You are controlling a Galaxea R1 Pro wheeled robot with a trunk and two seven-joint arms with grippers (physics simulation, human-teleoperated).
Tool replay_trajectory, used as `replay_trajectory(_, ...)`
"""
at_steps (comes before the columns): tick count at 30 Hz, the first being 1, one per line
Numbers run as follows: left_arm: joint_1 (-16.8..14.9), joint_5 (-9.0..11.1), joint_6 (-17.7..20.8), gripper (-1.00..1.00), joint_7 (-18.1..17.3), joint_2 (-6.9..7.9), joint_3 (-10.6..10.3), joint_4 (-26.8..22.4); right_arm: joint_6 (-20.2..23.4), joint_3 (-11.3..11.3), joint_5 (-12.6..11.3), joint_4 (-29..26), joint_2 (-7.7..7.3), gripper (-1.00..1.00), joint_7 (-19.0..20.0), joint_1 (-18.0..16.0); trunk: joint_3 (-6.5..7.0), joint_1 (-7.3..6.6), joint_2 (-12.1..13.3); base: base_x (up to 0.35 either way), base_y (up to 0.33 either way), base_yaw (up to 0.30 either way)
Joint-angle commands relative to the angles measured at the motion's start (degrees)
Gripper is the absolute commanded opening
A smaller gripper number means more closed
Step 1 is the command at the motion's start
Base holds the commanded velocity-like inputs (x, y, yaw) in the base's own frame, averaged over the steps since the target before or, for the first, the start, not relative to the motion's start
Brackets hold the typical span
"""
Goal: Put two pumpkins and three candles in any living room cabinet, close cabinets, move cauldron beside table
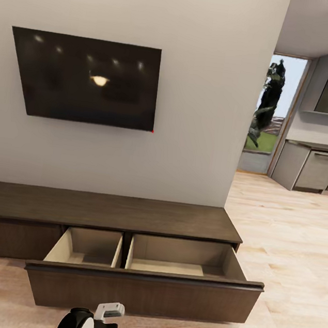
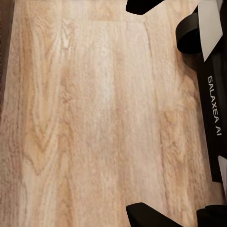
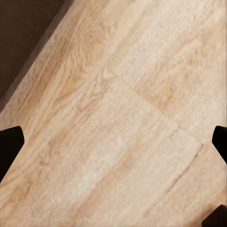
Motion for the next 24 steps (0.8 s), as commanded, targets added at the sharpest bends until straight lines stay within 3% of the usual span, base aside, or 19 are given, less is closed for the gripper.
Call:
replay_trajectory(1, -0.03, 0.58, 0.17, 1.00, 0.58, 0.00, -0.05, -0.05, 0.09, -0.10, -0.34, -0.10, 0.05, 1.00, -0.35, 0.00, 0.12, -0.23, 0.39, 0.000, 0.000, 0.000)
replay_trajectory(8, -0.03, 0.58, 0.16, 1.00, 0.60, 0.00, -0.05, -0.04, -0.34, -0.14, -0.39, -0.02, 2.07, 1.00, -0.45, 0.00, 1.38, -1.77, 3.19, 0.000, 0.000, 0.000)
replay_trajectory(19, -0.03, 0.62, 0.16, 1.00, 0.52, 0.00, -0.05, -0.04, -4.45, -0.37, -1.10, -0.02, 2.49, 1.00, -0.36, 0.00, 3.35, -4.19, 7.61, 0.000, 0.000, 0.000)
replay_trajectory(22, -0.03, 0.61, 0.16, 1.00, 0.52, 0.00, -0.05, -0.04, -2.89, -0.49, -1.17, -0.02, 2.12, 1.00, -0.34, 0.00, 3.89, -4.85, 8.81, 0.000, 0.000, 0.000)
replay_trajectory(24, -0.03, 0.63, 0.16, 1.00, 0.56, 0.00, -0.05, -0.04, 1.60, -0.62, -1.08, -0.03, 1.73, 1.00, -0.34, -0.02, 4.25, -5.29, 9.61, 0.000, 0.000, 0.000)
